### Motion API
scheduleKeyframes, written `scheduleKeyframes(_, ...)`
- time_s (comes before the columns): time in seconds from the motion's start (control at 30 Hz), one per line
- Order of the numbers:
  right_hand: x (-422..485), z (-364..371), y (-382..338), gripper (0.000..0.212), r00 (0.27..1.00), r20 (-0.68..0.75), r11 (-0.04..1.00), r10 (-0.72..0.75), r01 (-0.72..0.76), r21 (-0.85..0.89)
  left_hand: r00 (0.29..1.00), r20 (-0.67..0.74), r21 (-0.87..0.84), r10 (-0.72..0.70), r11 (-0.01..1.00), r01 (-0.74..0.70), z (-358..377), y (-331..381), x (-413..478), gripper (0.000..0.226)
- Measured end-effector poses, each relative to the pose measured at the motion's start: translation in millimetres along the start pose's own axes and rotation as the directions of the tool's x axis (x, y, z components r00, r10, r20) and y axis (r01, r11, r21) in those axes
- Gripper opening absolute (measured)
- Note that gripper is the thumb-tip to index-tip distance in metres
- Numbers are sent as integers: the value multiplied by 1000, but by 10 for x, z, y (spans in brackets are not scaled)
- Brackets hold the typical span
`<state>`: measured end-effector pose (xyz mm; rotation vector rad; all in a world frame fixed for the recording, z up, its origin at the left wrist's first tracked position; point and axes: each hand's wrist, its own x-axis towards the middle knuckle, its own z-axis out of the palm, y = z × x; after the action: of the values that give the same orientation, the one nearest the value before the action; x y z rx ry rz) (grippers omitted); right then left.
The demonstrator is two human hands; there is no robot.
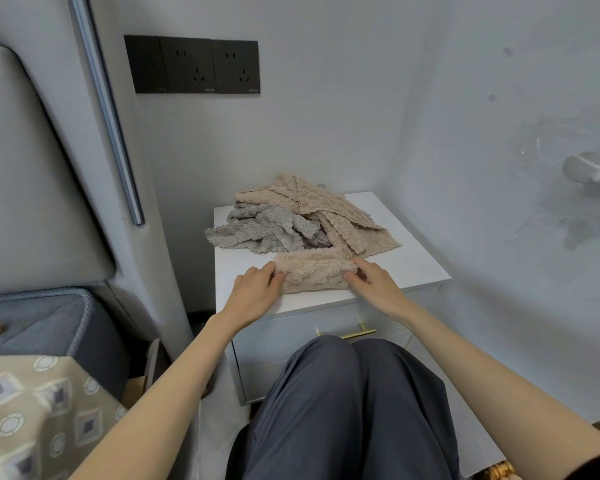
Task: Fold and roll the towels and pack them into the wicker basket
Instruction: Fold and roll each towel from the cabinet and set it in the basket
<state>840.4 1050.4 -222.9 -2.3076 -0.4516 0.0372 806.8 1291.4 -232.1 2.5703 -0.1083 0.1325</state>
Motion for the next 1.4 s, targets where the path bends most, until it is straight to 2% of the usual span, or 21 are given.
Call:
scheduleKeyframes(0.2,-45,-30,-66,38,991,31,991,128,-129,30,991,16,-79,-136,987,137,66,21,-38,37)
scheduleKeyframes(0.33,-34,16,-113,37,975,1,975,222,-222,2,982,2,-72,-190,979,190,74,50,-57,38)
scheduleKeyframes(0.47,-4,101,-134,30,939,-85,942,333,-335,-8,977,-8,-17,-214,977,214,64,98,-29,37)
scheduleKeyframes(0.53,-12,141,-156,27,920,-138,923,367,-379,-67,973,-11,6,-229,973,229,57,111,3,38)
scheduleKeyframes(0.6,-20,167,-202,24,932,-223,921,285,-331,-206,967,-2,15,-253,967,253,47,106,40,38)
scheduleKeyframes(0.67,-11,187,-241,27,955,-292,907,57,-172,-384,962,13,16,-273,962,273,41,96,72,37)
scheduleKeyframes(0.73,10,248,-314,37,950,-254,860,-181,27,-510,961,20,31,-275,961,274,38,93,95,37)
scheduleKeyframes(0.8,25,366,-401,38,938,-168,843,-302,181,-507,962,19,50,-271,962,270,34,97,119,39)
scheduleKeyframes(0.87,33,517,-437,38,949,-71,852,-307,241,-466,963,9,70,-270,961,269,27,99,131,42)
scheduleKeyframes(0.93,30,646,-400,46,969,8,840,-249,220,-496,961,0,89,-276,957,275,28,102,140,45)
scheduleKeyframes(1.17,10,573,-153,50,987,29,815,-161,149,-560,961,-29,194,-275,942,275,49,134,160,45)
scheduleKeyframes(1.4,-75,350,25,48,994,75,884,-80,106,-456,959,-46,219,-280,934,283,23,163,146,42)
